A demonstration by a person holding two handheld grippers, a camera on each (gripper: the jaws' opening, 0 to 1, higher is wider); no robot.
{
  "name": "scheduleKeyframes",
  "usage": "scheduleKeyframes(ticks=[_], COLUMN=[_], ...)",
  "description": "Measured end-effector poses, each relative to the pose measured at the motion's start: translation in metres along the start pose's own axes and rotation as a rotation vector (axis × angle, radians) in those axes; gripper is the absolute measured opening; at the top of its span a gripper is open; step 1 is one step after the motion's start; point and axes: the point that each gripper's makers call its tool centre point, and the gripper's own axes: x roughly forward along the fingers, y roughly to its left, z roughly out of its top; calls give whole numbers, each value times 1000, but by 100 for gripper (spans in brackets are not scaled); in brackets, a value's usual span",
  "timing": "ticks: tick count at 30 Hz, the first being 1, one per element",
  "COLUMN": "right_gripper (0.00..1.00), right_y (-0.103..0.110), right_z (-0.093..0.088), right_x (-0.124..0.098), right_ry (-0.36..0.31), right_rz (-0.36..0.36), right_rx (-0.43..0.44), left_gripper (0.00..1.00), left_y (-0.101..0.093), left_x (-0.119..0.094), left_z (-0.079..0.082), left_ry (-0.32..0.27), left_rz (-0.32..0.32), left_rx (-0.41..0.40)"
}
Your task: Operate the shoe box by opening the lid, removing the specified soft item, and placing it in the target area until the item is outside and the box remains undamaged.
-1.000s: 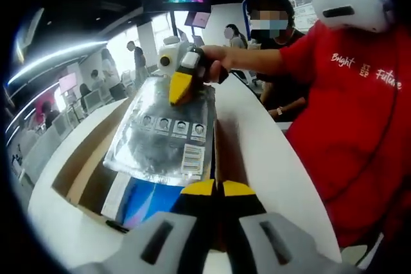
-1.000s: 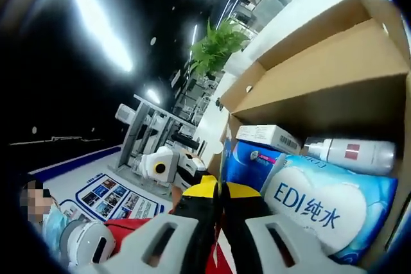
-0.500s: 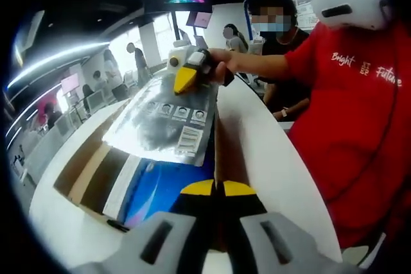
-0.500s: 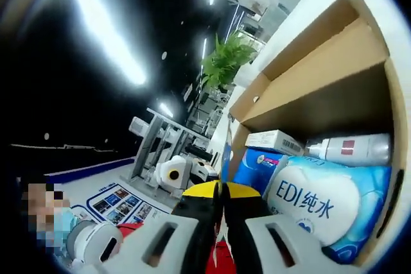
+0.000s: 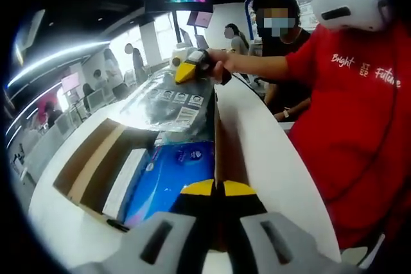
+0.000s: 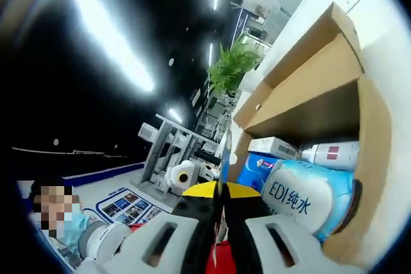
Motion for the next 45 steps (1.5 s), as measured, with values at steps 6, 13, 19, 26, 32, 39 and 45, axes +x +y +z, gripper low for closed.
scheduleKeyframes(ticks=[6,13,19,26,32,39,45], right_gripper=[2,2,2,2,2,2,2], right_y=[4,13,15,18,20,10,1], right_z=[3,4,1,4,4,26,39], right_x=[0,-10,-13,-18,-20,-41,-52], right_ry=[41,39,42,41,49,-7,-50], right_rz=[57,81,87,120,122,115,118], right_rx=[42,24,24,44,33,28,73], left_gripper=[2,2,2,1,2,2,2], left_y=[0,0,1,0,1,1,1], left_x=[0,0,0,0,0,0,0], left_z=[0,0,0,1,1,1,1], left_ry=[-1,2,0,0,-1,-2,-2], left_rz=[8,2,1,2,4,6,5], left_rx=[5,-1,-1,2,3,7,5])
